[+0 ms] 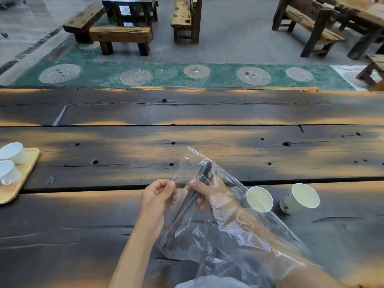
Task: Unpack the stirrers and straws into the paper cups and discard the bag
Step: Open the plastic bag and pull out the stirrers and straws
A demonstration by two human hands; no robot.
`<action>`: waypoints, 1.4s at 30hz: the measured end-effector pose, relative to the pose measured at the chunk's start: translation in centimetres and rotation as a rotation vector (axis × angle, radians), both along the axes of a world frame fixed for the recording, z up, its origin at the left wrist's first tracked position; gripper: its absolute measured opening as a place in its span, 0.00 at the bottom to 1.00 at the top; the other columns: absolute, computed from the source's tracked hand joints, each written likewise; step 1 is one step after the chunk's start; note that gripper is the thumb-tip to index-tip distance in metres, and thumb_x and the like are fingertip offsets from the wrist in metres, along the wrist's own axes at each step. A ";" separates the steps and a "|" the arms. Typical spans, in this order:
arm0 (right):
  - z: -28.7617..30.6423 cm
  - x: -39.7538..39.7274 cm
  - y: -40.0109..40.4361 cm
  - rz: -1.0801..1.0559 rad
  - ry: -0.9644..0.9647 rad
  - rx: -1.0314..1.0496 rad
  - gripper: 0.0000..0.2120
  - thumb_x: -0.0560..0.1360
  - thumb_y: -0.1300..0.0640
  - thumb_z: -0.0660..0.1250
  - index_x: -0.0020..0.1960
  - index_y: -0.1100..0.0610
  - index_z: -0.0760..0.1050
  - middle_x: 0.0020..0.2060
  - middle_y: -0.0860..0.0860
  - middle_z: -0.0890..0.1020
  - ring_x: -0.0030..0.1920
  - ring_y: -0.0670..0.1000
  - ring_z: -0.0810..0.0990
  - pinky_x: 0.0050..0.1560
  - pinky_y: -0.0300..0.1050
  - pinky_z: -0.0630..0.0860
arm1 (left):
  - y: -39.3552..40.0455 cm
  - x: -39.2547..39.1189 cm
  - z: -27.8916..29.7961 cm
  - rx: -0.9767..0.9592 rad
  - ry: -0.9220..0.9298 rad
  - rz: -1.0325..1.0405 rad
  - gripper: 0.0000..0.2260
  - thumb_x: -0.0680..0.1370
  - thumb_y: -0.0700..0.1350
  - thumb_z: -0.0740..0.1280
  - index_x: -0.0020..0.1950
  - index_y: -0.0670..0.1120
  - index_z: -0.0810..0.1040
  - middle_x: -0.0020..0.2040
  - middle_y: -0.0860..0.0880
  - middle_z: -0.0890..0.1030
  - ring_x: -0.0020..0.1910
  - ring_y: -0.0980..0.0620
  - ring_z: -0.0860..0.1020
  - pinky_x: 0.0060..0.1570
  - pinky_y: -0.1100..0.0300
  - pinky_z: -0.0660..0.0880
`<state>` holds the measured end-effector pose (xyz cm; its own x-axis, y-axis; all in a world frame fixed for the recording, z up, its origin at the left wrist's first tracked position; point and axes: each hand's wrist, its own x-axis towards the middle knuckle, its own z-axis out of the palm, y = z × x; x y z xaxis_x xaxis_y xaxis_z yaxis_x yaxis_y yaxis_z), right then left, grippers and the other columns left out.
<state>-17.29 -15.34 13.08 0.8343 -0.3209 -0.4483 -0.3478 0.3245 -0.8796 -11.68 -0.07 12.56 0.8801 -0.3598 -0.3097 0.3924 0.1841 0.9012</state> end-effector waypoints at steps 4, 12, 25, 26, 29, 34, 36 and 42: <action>-0.5 -0.1 -0.1 -0.043 -0.055 0.019 0.14 0.75 0.59 0.72 0.49 0.73 0.77 0.28 0.57 0.79 0.20 0.46 0.73 0.19 0.37 0.70 | 0.0 -0.2 0.0 0.112 -0.043 -0.172 0.09 0.77 0.45 0.69 0.48 0.39 0.81 0.37 0.46 0.83 0.35 0.52 0.79 0.37 0.62 0.76; -2.2 -1.1 0.7 0.110 0.040 -0.113 0.10 0.73 0.52 0.75 0.37 0.56 0.82 0.29 0.58 0.78 0.24 0.49 0.74 0.24 0.39 0.71 | -0.7 -0.9 -0.7 0.239 -0.159 -0.143 0.06 0.77 0.40 0.71 0.40 0.42 0.82 0.39 0.42 0.85 0.40 0.49 0.81 0.44 0.53 0.77; -3.3 0.2 0.9 0.030 0.211 0.071 0.13 0.74 0.54 0.72 0.36 0.59 0.74 0.19 0.48 0.76 0.17 0.43 0.71 0.18 0.34 0.66 | -1.5 -0.5 -0.9 0.194 -0.025 -0.069 0.06 0.78 0.45 0.70 0.47 0.43 0.84 0.40 0.41 0.83 0.39 0.47 0.77 0.44 0.52 0.76; -3.2 0.3 1.0 0.056 0.219 0.047 0.15 0.75 0.52 0.71 0.35 0.58 0.73 0.17 0.46 0.75 0.16 0.42 0.71 0.18 0.33 0.65 | -1.6 -0.4 -0.9 0.206 -0.014 -0.080 0.07 0.78 0.46 0.71 0.49 0.43 0.83 0.43 0.40 0.85 0.41 0.46 0.79 0.45 0.50 0.76; -2.2 -0.7 1.1 0.162 0.158 -0.036 0.18 0.70 0.41 0.72 0.30 0.52 0.75 0.16 0.45 0.73 0.17 0.41 0.69 0.19 0.31 0.64 | -1.9 -0.3 -0.9 0.221 -0.016 -0.079 0.08 0.78 0.48 0.70 0.48 0.44 0.82 0.39 0.44 0.84 0.39 0.45 0.78 0.41 0.51 0.75; -1.0 -2.3 0.3 -0.054 0.041 0.013 0.21 0.69 0.48 0.77 0.50 0.63 0.75 0.28 0.50 0.80 0.25 0.45 0.75 0.26 0.37 0.70 | -1.7 0.5 -1.2 0.251 0.032 0.143 0.11 0.81 0.44 0.65 0.41 0.42 0.79 0.31 0.49 0.77 0.32 0.52 0.72 0.32 0.60 0.69; -1.1 -2.9 -0.2 -0.137 -0.036 0.155 0.31 0.61 0.44 0.81 0.53 0.60 0.70 0.38 0.59 0.78 0.35 0.54 0.76 0.38 0.48 0.73 | -1.1 0.9 -1.5 0.254 0.056 0.213 0.11 0.82 0.45 0.64 0.42 0.42 0.78 0.31 0.49 0.76 0.31 0.53 0.71 0.31 0.61 0.69; -0.1 -3.5 -1.2 -0.262 -0.075 0.226 0.31 0.71 0.50 0.77 0.62 0.64 0.65 0.45 0.66 0.78 0.42 0.62 0.77 0.48 0.56 0.78 | -0.4 1.0 -1.4 0.355 0.033 -0.101 0.14 0.74 0.54 0.73 0.53 0.47 0.79 0.42 0.49 0.85 0.35 0.53 0.80 0.35 0.60 0.77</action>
<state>-20.82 -16.58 12.99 0.7703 -0.4276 -0.4731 -0.1643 0.5838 -0.7951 -10.72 -0.50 11.15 0.8330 -0.3092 -0.4587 0.4227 -0.1792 0.8884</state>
